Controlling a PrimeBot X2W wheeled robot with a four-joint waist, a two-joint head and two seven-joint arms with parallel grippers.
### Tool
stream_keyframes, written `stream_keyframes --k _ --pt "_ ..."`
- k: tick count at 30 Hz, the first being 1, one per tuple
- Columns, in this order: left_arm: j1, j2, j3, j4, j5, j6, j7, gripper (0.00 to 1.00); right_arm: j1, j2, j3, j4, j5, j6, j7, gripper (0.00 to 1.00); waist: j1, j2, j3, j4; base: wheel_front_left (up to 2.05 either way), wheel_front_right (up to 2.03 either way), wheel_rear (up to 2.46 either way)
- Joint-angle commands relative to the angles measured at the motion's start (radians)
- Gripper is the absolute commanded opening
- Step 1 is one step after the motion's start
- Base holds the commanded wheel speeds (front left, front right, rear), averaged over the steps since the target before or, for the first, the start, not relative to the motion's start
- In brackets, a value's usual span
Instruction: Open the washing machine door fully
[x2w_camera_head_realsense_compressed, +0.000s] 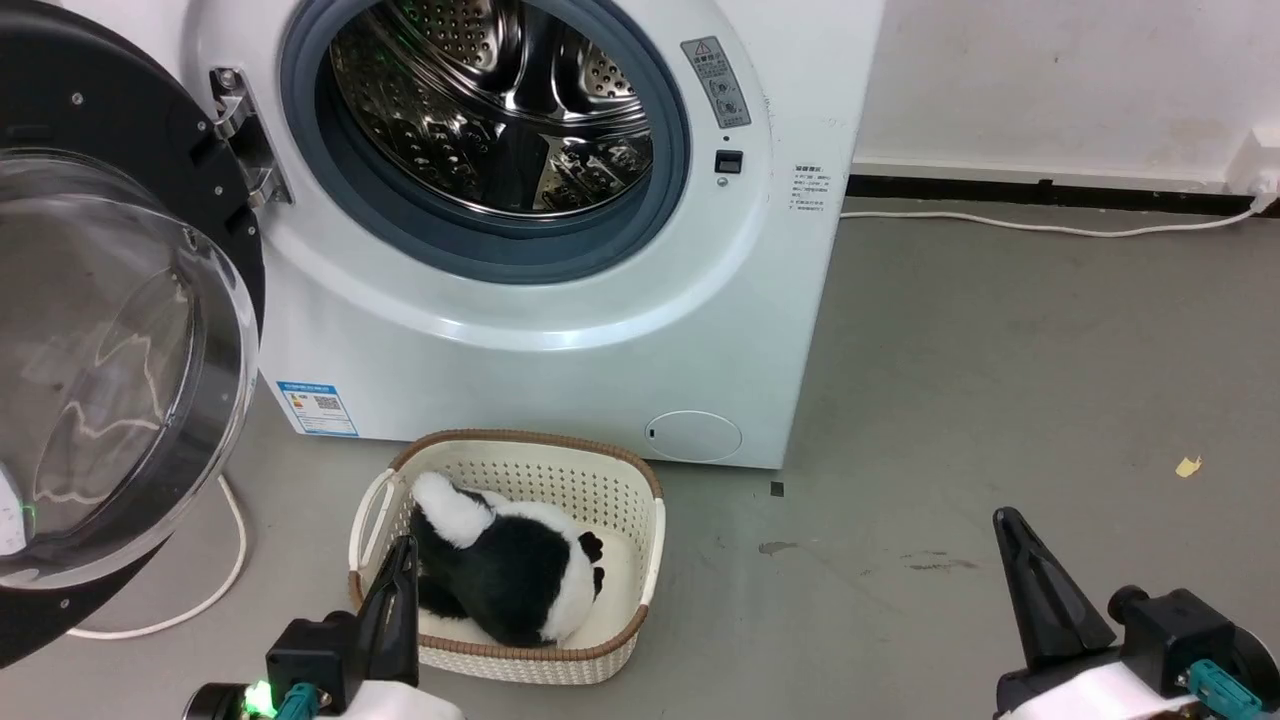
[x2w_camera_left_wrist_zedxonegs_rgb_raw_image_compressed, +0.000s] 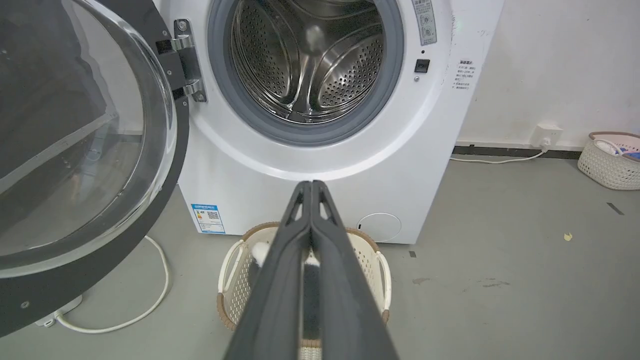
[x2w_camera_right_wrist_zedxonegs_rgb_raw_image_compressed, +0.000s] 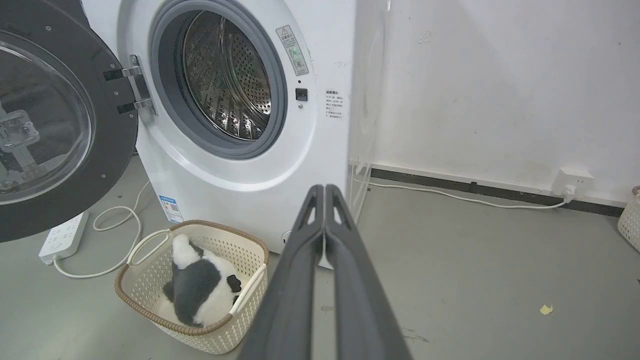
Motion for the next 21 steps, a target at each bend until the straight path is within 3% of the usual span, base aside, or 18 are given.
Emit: stream_keyframes --k 1,21 --pt "-0.019 -0.001 0.006 -0.006 0.007 -0.005 0.005 0.0 -0.012 0.002 0.002 -0.001 -0.009 0.0 0.01 0.0 0.0 0.0 0.0 0.0 0.0 0.0 0.0" --pt "-0.029 -0.009 0.025 -0.02 0.032 -0.015 0.046 0.0 -0.024 0.003 0.005 -0.001 -0.025 0.0 0.051 0.0 0.0 0.0 -0.002 -0.01 0.0 0.0 0.0"
